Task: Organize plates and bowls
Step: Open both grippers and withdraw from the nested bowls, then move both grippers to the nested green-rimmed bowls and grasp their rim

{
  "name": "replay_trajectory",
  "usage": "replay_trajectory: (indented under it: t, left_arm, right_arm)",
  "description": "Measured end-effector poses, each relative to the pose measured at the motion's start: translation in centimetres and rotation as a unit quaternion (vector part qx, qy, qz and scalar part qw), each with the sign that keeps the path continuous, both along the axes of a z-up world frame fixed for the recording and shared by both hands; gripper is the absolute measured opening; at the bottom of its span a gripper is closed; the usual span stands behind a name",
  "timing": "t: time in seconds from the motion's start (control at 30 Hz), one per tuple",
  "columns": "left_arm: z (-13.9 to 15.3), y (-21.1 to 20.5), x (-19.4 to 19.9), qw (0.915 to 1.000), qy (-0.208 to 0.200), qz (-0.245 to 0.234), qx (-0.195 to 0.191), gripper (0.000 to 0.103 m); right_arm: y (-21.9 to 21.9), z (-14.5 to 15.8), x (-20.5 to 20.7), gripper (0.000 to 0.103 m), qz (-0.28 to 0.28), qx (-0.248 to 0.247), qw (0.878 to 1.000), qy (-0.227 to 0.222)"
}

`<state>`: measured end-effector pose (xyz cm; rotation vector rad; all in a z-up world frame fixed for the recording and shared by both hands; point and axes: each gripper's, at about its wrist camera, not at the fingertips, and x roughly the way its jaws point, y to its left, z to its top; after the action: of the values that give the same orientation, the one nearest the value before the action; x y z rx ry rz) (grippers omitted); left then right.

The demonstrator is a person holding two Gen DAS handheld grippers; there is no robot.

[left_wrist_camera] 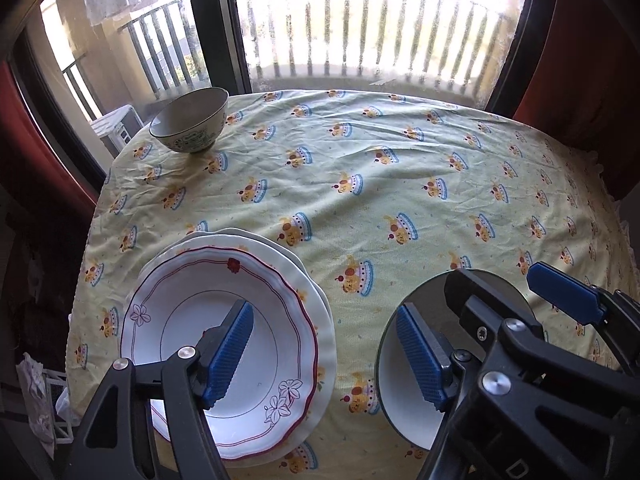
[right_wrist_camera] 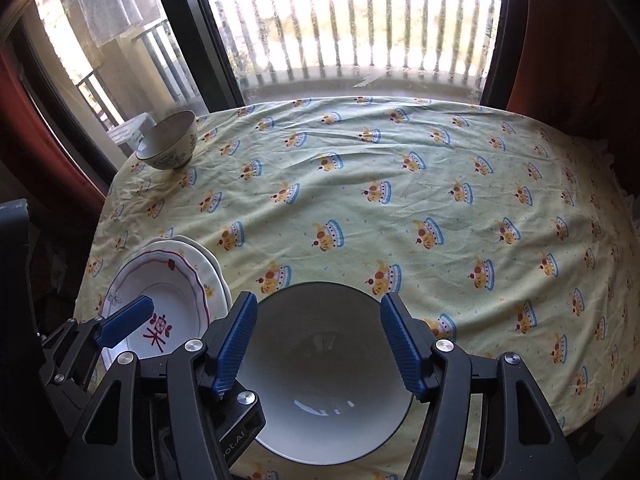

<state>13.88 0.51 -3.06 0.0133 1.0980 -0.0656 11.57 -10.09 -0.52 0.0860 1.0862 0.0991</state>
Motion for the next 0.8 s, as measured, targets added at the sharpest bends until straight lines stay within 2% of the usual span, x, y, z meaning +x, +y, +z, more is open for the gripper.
replay_trajectory:
  t: [0.4, 0.8]
  left_arm:
    - [0.9, 6.6, 4.3, 0.9994, -0.022, -0.024, -0.01, 0.072]
    - [0.9, 13.2, 9.9, 0.9988, -0.021, -0.044, -0.008, 0.072]
  right_arm:
    - [6.5, 0.9, 4.0, 0.068, -0.028, 0.0, 1.0, -0.011]
    - [13.5, 1.1, 9.0, 0.068, -0.071, -0.005, 0.997, -0.016]
